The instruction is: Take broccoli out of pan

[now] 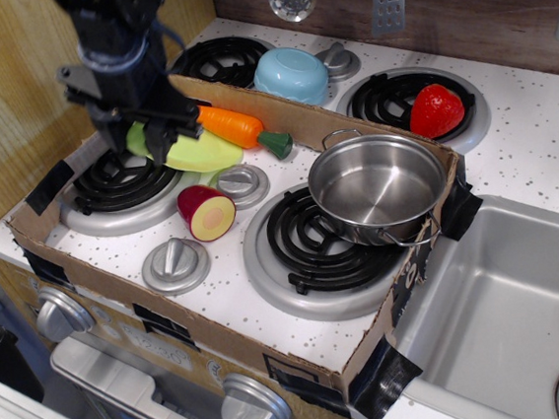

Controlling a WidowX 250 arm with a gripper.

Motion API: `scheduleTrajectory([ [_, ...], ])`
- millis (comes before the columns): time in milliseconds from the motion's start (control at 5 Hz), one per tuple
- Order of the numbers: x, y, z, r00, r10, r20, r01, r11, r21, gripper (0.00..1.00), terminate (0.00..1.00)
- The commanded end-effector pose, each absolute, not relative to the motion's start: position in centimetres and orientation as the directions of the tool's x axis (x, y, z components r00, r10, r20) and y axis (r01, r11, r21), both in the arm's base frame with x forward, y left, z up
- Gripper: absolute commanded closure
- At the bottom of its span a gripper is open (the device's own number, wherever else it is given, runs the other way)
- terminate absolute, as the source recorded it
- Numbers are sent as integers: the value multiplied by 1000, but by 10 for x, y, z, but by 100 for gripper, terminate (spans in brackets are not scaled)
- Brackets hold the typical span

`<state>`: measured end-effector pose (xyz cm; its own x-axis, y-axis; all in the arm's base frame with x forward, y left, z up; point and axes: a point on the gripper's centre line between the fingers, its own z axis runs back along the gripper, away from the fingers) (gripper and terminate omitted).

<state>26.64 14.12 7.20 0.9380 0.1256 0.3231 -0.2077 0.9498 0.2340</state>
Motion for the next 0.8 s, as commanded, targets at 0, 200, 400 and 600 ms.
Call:
scheduleTrajectory([
  [0,267,160,53,946,97,309,-172,959,226,100,0],
  [200,266,167,46,945,92,314,-178,949,259,100,0],
  [400,267,171,45,945,66,321,-166,941,296,0,0],
  [600,270,166,70,951,25,307,-156,899,409,0,100],
])
